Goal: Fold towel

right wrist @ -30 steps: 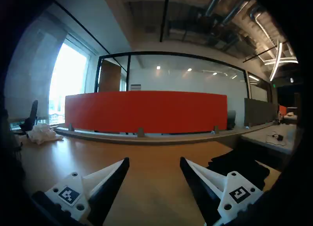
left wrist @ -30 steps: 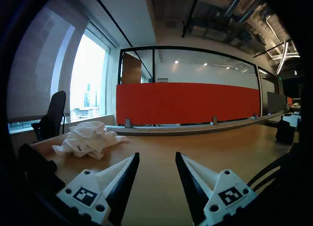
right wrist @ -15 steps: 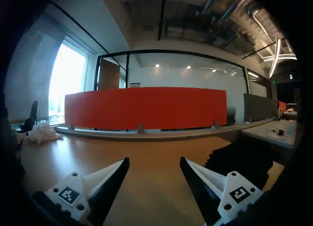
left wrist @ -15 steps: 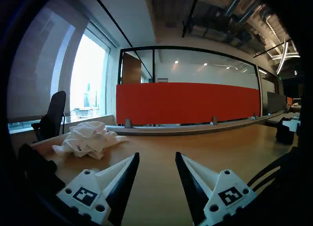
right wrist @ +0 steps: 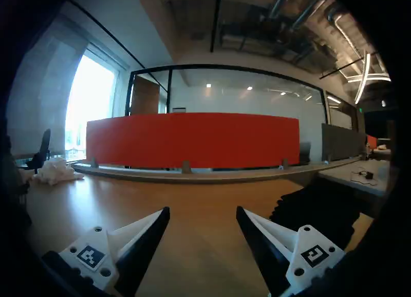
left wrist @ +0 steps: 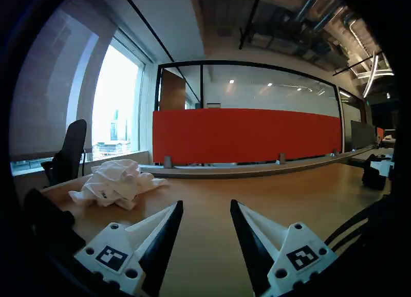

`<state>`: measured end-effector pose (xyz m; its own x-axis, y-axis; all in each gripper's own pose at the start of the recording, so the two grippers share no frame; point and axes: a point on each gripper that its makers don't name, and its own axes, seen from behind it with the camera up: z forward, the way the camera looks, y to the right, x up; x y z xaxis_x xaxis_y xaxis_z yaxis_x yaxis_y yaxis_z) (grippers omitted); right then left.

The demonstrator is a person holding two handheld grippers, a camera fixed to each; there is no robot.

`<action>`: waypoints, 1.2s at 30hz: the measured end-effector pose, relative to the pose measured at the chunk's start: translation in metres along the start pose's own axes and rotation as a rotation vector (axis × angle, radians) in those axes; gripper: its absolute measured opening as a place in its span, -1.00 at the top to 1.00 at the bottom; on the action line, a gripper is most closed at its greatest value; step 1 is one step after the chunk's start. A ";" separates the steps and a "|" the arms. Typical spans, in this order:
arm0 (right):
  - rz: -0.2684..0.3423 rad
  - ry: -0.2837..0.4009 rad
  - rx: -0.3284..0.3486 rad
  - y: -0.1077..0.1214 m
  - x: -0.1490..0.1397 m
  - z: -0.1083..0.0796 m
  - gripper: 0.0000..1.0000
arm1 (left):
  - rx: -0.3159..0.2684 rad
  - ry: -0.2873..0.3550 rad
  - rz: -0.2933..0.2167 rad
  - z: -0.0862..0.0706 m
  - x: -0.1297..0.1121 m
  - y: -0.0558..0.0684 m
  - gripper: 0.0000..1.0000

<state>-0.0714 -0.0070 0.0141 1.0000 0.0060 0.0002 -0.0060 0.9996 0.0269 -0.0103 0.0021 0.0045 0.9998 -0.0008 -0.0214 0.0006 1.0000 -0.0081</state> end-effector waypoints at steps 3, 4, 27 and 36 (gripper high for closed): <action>-0.003 0.005 0.000 0.000 0.001 -0.001 -1.00 | 0.000 0.000 0.000 0.000 0.000 0.000 -0.34; -0.003 0.007 -0.001 0.000 0.001 -0.001 -1.00 | 0.000 0.000 0.000 0.000 0.000 0.000 -0.34; 0.000 0.018 -0.002 0.001 0.004 -0.006 -1.00 | 0.000 0.000 0.000 0.000 -0.001 0.000 -0.34; 0.001 0.016 0.002 0.001 0.003 -0.006 -1.00 | 0.000 0.000 0.000 0.000 -0.001 0.000 -0.34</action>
<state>-0.0686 -0.0063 0.0078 0.9998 0.0074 -0.0157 -0.0070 0.9995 0.0292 -0.0111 0.0020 0.0050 0.9998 -0.0010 -0.0218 0.0008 1.0000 -0.0080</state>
